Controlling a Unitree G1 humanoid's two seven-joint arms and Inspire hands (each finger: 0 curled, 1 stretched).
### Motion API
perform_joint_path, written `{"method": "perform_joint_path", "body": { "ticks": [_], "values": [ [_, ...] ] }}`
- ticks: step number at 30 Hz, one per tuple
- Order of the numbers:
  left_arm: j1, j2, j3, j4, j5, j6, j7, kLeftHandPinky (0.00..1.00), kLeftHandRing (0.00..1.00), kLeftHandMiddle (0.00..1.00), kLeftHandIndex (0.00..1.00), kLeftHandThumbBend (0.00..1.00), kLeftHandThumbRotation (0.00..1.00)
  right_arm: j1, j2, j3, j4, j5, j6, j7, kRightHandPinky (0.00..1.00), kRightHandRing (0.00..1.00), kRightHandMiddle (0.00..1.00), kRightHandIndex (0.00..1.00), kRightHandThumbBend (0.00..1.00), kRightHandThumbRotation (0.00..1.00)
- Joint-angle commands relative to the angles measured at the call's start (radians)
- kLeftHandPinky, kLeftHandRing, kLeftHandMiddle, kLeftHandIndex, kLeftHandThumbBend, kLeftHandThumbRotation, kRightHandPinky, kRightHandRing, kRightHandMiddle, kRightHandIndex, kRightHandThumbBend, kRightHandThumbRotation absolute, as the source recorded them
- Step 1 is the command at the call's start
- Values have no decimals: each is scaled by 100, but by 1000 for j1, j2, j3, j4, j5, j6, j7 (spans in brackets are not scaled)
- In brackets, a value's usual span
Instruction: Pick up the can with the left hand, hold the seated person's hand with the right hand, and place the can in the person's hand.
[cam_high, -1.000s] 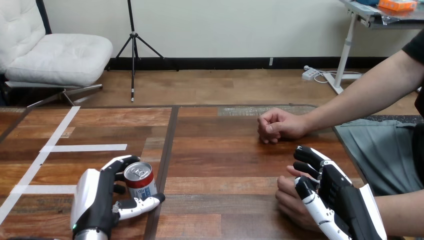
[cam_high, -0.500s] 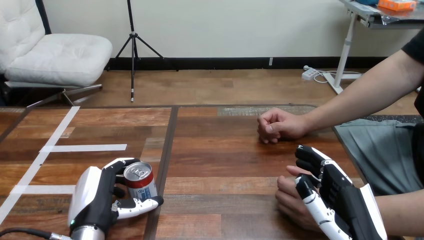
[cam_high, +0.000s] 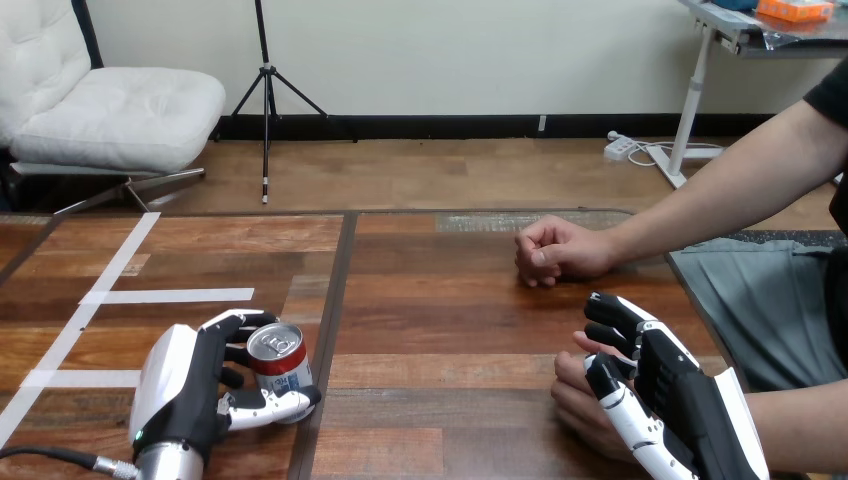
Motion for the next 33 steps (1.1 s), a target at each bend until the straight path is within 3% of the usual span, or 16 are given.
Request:
{"method": "perform_joint_path", "body": {
  "ticks": [1, 19, 33],
  "values": [
    [-80, 7, -13, -8, 1, 9, 4, 55, 64, 67, 67, 86, 0, -45, -2, 4, -34, 1, -15, -12, 75, 83, 85, 83, 56, 66],
    [-88, -4, -16, 15, -7, -20, 47, 48, 57, 61, 60, 83, 0, -41, -8, 4, -28, 48, -16, 10, 80, 86, 86, 83, 56, 65],
    [-101, 1, -32, 37, 4, -19, 62, 48, 57, 61, 59, 83, 0, -40, -6, 5, -33, 29, -19, 1, 79, 85, 86, 83, 55, 66]
  ]
}}
